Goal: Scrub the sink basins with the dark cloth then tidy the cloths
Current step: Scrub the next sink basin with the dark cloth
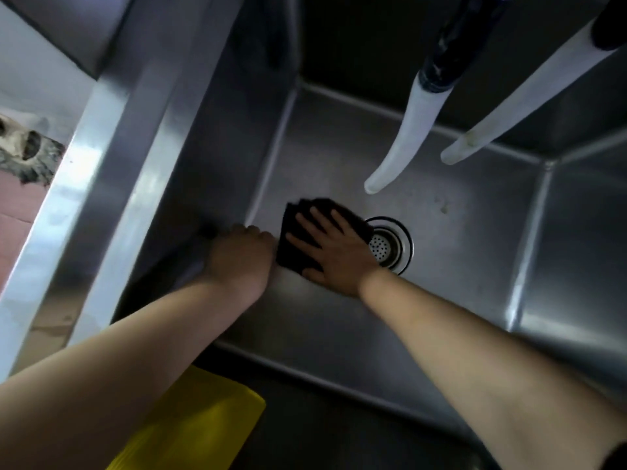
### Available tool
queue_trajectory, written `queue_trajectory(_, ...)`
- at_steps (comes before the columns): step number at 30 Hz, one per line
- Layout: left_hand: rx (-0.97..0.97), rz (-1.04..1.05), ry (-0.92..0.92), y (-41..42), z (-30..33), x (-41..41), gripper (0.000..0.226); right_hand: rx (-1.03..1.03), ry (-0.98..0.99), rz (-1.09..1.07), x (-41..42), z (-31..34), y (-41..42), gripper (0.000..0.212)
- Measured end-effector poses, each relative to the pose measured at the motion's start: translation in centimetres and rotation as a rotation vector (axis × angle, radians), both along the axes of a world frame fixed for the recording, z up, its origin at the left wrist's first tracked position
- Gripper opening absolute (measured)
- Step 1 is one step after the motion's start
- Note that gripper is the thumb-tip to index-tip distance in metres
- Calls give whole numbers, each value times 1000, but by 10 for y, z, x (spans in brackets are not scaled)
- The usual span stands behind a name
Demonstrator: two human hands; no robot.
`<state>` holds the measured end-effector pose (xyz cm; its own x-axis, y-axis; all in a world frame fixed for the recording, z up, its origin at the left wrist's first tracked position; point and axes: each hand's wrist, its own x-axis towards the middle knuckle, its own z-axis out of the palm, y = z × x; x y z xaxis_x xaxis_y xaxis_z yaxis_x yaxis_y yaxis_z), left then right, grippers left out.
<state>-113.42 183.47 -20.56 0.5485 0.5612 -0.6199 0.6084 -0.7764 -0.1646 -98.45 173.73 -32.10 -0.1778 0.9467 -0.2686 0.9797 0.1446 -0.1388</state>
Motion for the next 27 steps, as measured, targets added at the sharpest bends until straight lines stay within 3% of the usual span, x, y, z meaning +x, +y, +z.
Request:
queue_trajectory(6, -39, -145, 28, -11, -23, 13, 63, -44, -60, -402, 64, 15, 26, 64)
queue_trajectory(13, -135, -194, 84, -27, -39, 31, 107, -108, -121, -609, 103, 15, -62, 70)
queue_trajectory(20, -101, -192, 65, -36, -47, 31, 87, -89, -140, -650, 31, 15, -134, 68)
queue_trajectory(27, -125, -176, 24, -37, -44, 35, 78, -85, -44, -296, -30, 9, -131, 66)
